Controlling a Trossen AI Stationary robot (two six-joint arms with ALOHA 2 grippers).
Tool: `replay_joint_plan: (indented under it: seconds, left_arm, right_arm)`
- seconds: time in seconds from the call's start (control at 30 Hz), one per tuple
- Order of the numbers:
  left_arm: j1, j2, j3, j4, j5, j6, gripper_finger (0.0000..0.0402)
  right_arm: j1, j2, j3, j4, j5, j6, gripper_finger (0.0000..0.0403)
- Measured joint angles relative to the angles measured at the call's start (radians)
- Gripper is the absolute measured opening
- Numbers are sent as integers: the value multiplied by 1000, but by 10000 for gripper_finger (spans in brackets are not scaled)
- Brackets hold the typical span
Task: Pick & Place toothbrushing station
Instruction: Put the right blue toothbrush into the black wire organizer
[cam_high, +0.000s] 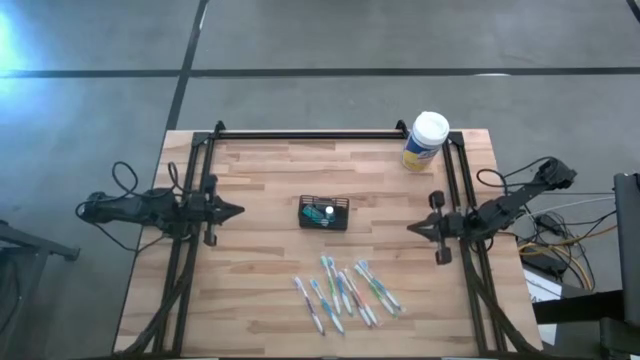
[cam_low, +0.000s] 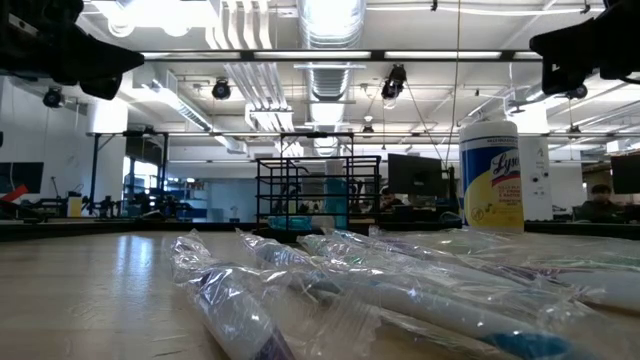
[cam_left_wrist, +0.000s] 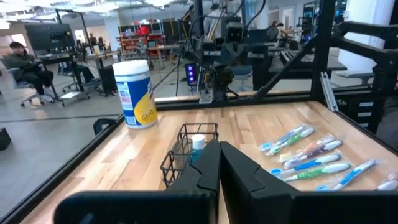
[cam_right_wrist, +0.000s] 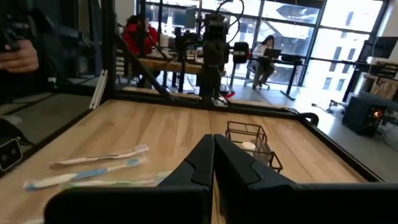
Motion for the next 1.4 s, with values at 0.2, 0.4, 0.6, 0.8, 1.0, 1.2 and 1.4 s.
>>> replay_joint_plan:
  seconds: [0.2, 0.4, 0.6, 0.8, 1.0, 1.2, 1.4]
  left_arm:
    - [0, 0, 0, 84, 15, -21, 10]
    - [0, 0, 0, 97, 9, -26, 10]
    - [0, 1, 0, 128, 6, -52, 10]
    - [1, 56, 8, 185, 34, -128, 25]
    - [1, 174, 1, 199, 15, -79, 21]
    - [0, 288, 0, 198, 7, -81, 9]
    - [0, 287, 0, 198, 6, -81, 9]
  right_arm:
    - [0, 28, 0, 3, 0, -21, 8]
    - [0, 83, 0, 23, 1, -18, 8]
    - [0, 134, 0, 38, 1, 4, 8]
    - [0, 180, 0, 100, 3, 8, 8]
    - [0, 255, 1, 155, 3, 16, 8]
    - [0, 392, 3, 353, -4, 111, 8]
    - [0, 546, 4, 426, 4, 103, 8]
